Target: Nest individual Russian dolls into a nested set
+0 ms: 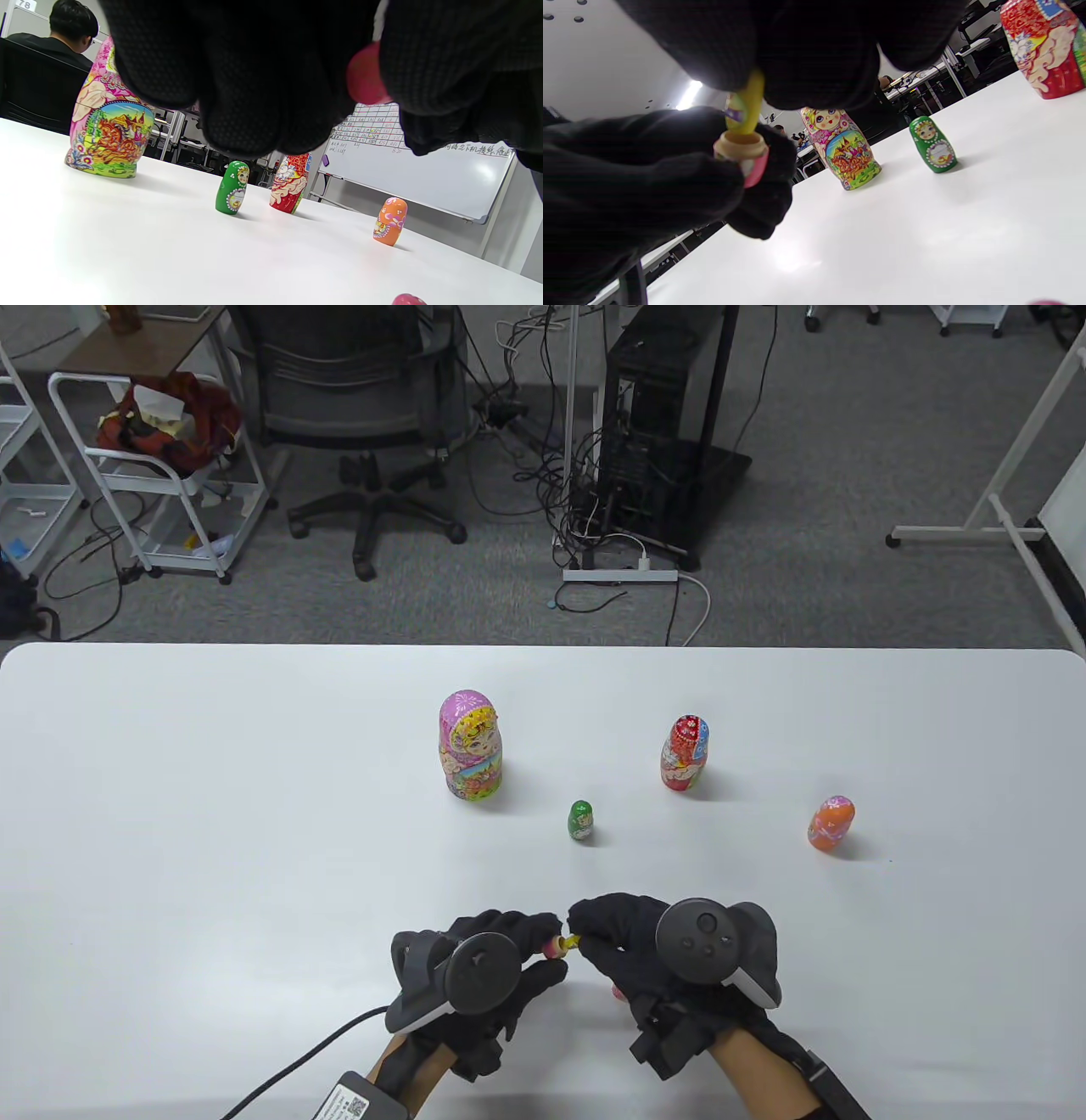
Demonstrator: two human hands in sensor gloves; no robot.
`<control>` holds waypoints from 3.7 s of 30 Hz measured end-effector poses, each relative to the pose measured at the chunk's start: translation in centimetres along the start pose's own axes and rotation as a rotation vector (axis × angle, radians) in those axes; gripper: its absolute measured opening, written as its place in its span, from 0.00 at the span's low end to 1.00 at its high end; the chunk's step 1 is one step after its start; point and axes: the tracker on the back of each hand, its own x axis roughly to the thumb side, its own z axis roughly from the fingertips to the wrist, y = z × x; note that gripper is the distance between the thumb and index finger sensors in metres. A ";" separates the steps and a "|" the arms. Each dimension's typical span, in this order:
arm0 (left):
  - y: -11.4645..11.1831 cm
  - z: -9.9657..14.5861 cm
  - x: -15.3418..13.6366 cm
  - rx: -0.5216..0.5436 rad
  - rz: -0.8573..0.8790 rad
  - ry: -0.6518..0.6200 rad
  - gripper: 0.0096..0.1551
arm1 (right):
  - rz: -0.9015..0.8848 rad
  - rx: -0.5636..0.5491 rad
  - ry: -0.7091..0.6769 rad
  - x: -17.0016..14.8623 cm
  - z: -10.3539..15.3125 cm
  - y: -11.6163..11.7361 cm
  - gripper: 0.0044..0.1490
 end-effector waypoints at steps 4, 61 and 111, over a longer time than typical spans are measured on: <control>-0.1 0.1 0.5 -0.013 0.032 -0.026 0.35 | 0.034 0.023 -0.031 0.5 0.1 0.7 0.23; 0.2 0.3 -0.2 0.002 -0.037 0.015 0.35 | -0.016 0.011 0.023 -0.8 0.1 0.1 0.28; -0.2 0.3 -1.4 -0.050 -0.108 0.082 0.54 | 0.165 -0.321 0.180 -2.1 1.0 -3.8 0.29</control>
